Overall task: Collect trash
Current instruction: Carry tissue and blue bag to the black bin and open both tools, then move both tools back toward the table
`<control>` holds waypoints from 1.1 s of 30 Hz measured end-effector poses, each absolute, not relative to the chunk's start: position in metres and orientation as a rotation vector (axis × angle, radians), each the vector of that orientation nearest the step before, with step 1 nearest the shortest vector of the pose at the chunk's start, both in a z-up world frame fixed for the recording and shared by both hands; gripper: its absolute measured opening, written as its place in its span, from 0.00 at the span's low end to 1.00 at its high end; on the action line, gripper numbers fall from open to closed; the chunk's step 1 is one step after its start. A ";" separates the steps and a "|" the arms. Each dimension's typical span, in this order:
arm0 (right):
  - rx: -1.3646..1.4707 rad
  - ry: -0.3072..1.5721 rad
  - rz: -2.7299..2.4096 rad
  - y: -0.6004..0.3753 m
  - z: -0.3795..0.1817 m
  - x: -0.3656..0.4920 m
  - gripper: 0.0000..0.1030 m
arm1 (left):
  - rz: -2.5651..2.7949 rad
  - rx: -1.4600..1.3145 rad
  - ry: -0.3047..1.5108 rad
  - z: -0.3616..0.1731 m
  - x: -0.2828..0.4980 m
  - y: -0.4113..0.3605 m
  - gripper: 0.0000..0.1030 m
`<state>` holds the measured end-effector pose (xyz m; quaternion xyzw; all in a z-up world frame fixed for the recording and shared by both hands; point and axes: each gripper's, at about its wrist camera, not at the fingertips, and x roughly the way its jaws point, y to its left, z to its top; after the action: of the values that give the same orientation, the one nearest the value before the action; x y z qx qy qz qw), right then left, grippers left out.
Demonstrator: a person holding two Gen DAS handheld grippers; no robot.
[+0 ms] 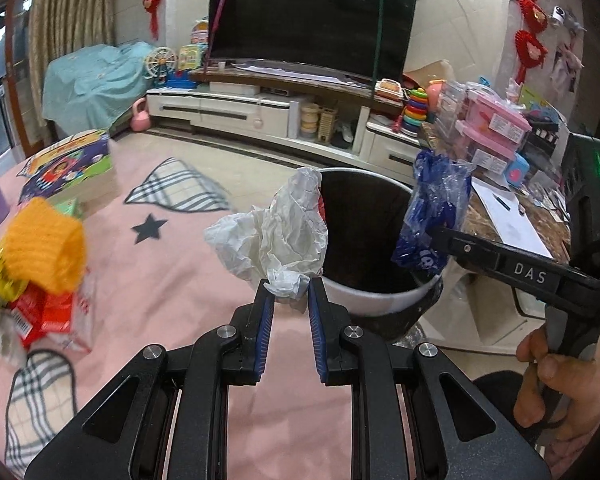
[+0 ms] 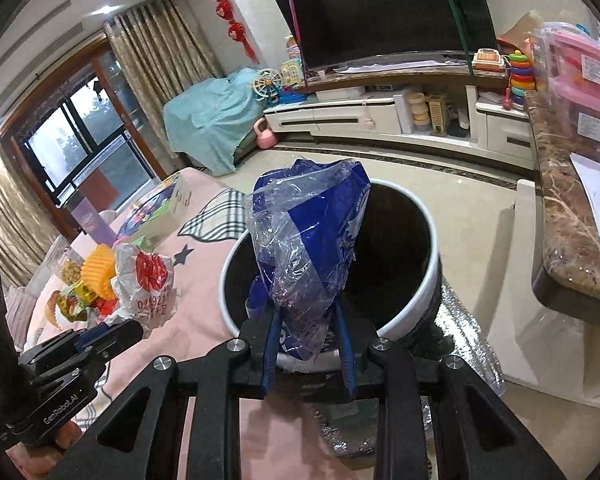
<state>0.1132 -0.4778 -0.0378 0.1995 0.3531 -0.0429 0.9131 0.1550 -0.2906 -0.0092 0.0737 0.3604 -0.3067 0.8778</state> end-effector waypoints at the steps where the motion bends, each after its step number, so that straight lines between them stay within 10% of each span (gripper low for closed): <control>1: 0.412 0.730 -0.088 -0.481 -0.038 0.115 0.25 | -0.644 0.158 0.752 -0.009 0.157 -0.295 0.16; 19: 0.416 0.801 -0.094 -0.515 -0.056 0.143 0.29 | -0.685 0.188 0.816 -0.026 0.186 -0.350 0.18; 24: 0.441 0.802 -0.105 -0.522 -0.059 0.143 0.52 | -0.660 0.180 0.825 -0.030 0.189 -0.350 0.57; 33: 0.458 0.745 -0.108 -0.518 -0.046 0.131 0.65 | -0.611 0.126 0.809 -0.029 0.177 -0.316 0.64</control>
<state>0.1305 -0.5176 -0.0458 0.2218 0.3606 -0.0521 0.9045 0.1775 -0.3159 -0.0293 0.0604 0.3873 -0.2926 0.8722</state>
